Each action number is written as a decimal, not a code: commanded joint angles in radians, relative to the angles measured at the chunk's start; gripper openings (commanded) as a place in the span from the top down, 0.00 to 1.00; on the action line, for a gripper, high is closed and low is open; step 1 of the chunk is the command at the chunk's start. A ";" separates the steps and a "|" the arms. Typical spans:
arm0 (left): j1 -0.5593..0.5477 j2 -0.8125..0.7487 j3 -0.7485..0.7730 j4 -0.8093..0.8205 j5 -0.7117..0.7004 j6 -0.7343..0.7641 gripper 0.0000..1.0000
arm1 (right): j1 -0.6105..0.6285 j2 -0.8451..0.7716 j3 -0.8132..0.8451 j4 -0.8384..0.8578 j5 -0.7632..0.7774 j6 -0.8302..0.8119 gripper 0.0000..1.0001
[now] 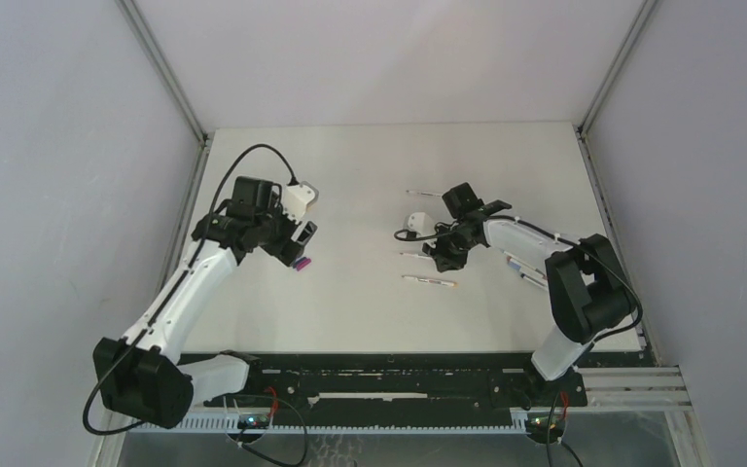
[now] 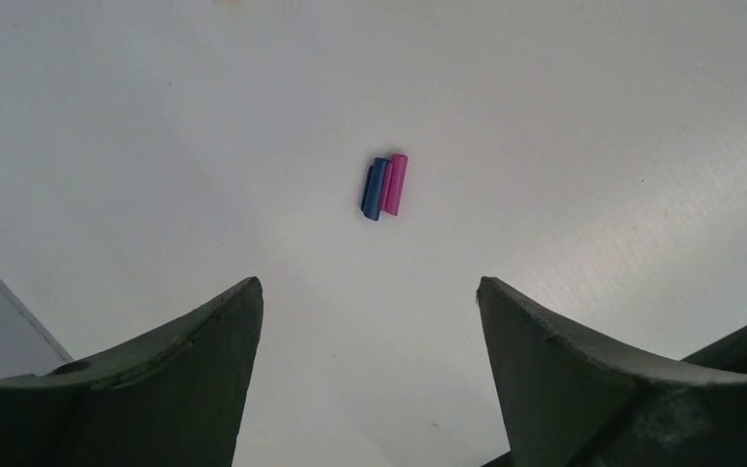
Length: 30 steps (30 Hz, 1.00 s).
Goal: Open the pen caps
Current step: Place the pen at the center of the board.
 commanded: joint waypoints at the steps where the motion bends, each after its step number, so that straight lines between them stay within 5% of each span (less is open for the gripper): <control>1: 0.004 -0.093 -0.013 0.007 0.022 -0.032 0.12 | 0.029 0.022 0.036 -0.019 0.070 -0.039 1.00; 30: 0.003 -0.172 -0.086 0.066 0.027 -0.042 0.04 | 0.067 0.090 0.071 -0.080 0.065 -0.003 0.94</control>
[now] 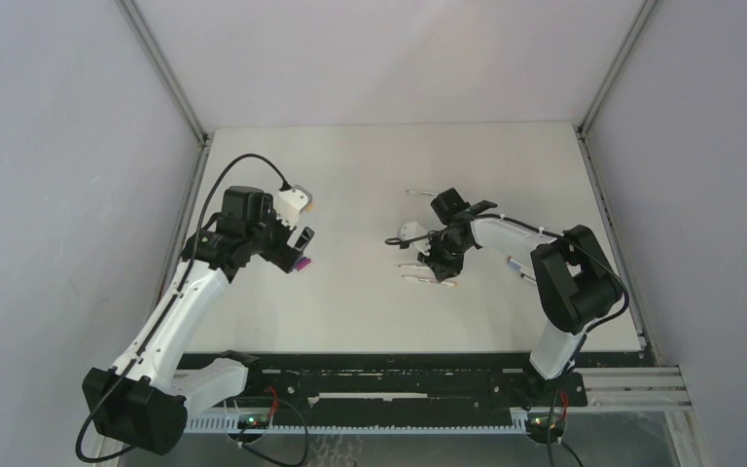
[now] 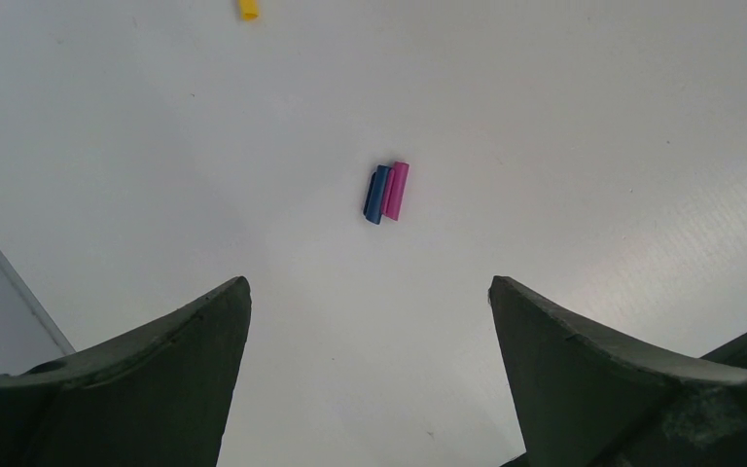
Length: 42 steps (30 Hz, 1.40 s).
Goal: Open the pen caps
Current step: Place the pen at the center of the board.
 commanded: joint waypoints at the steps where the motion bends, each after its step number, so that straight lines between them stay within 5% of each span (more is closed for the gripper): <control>1: 0.004 -0.018 -0.016 0.030 0.024 -0.017 0.04 | 0.018 0.008 0.033 0.000 0.015 0.006 0.94; 10: 0.004 -0.015 -0.019 0.032 0.022 -0.016 0.04 | 0.030 0.038 0.034 0.005 0.059 0.006 0.90; 20: 0.004 -0.021 -0.022 0.035 0.023 -0.014 0.04 | 0.038 0.054 0.034 0.003 0.092 0.024 0.70; 42: 0.004 -0.023 -0.026 0.036 0.021 -0.012 0.03 | 0.039 0.042 0.034 0.014 0.102 0.021 0.42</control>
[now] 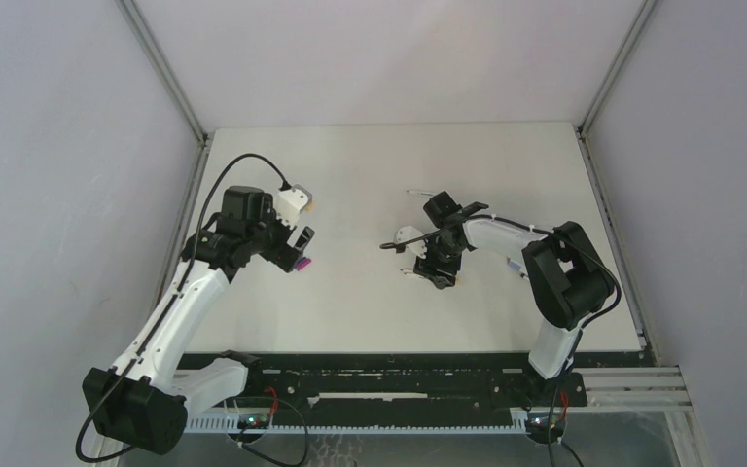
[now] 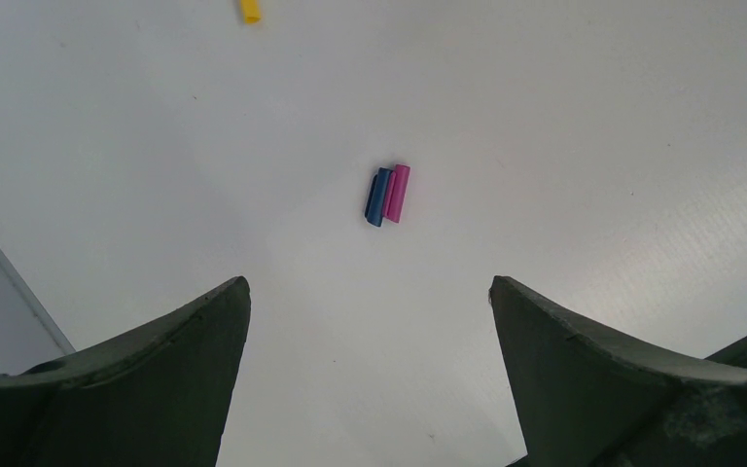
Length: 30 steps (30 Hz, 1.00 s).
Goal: Open the pen caps
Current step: Place the pen at the center of the board.
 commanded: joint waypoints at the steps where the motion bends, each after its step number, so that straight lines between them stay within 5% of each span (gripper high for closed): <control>1: 0.004 -0.023 -0.028 0.030 0.022 -0.012 0.03 | 0.003 -0.005 0.019 0.010 0.002 0.007 0.41; 30: 0.004 -0.042 -0.042 0.042 0.017 -0.011 0.02 | -0.082 -0.070 0.062 0.034 -0.043 0.081 0.22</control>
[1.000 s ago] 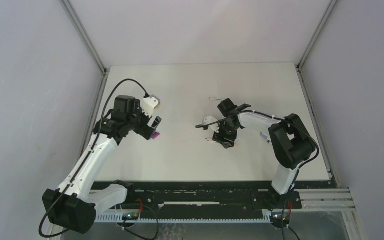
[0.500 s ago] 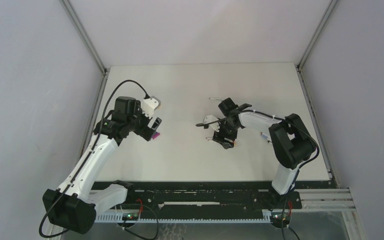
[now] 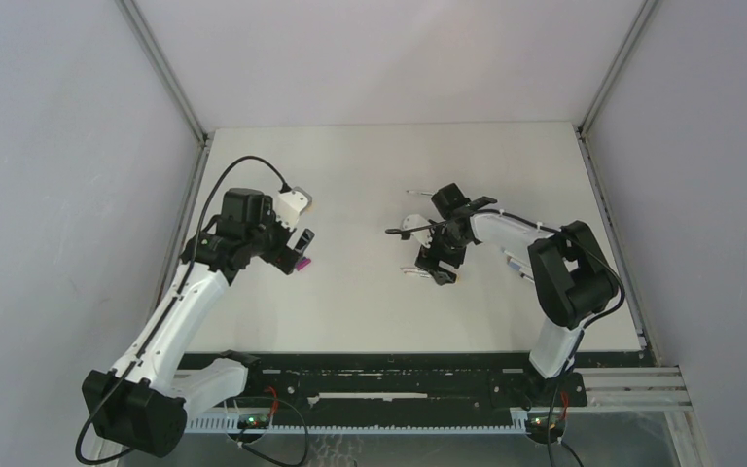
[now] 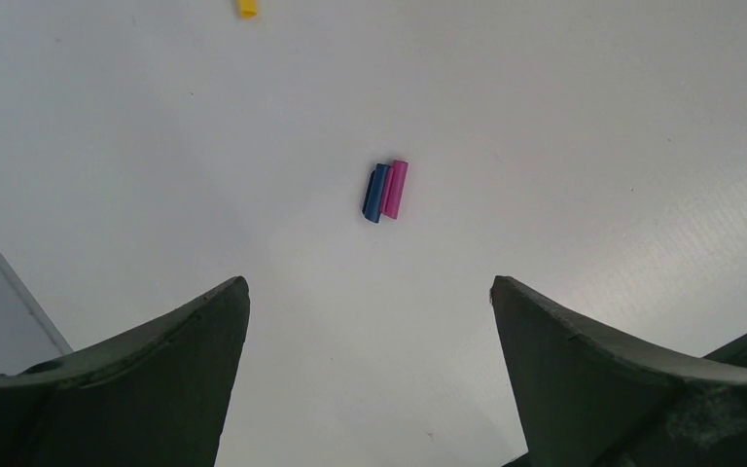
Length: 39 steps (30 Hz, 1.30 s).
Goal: Open the pen caps
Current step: Place the pen at the center of the board, then pick up the pen from the center of the board.
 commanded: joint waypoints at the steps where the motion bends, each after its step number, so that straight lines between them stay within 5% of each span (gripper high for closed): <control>1: 0.003 -0.034 -0.025 0.040 0.016 -0.011 0.02 | -0.035 -0.071 0.046 0.015 -0.032 0.035 0.22; 11: 0.003 -0.056 -0.019 0.043 0.005 -0.015 0.00 | -0.181 -0.171 0.084 -0.053 -0.014 0.023 0.19; 28: 0.004 -0.060 -0.026 0.047 0.003 -0.015 0.00 | -0.464 -0.295 -0.053 -0.239 0.274 -0.041 0.37; 39: 0.004 -0.050 -0.024 0.047 0.005 -0.017 0.00 | -0.528 -0.336 -0.230 -0.153 0.209 -0.124 0.44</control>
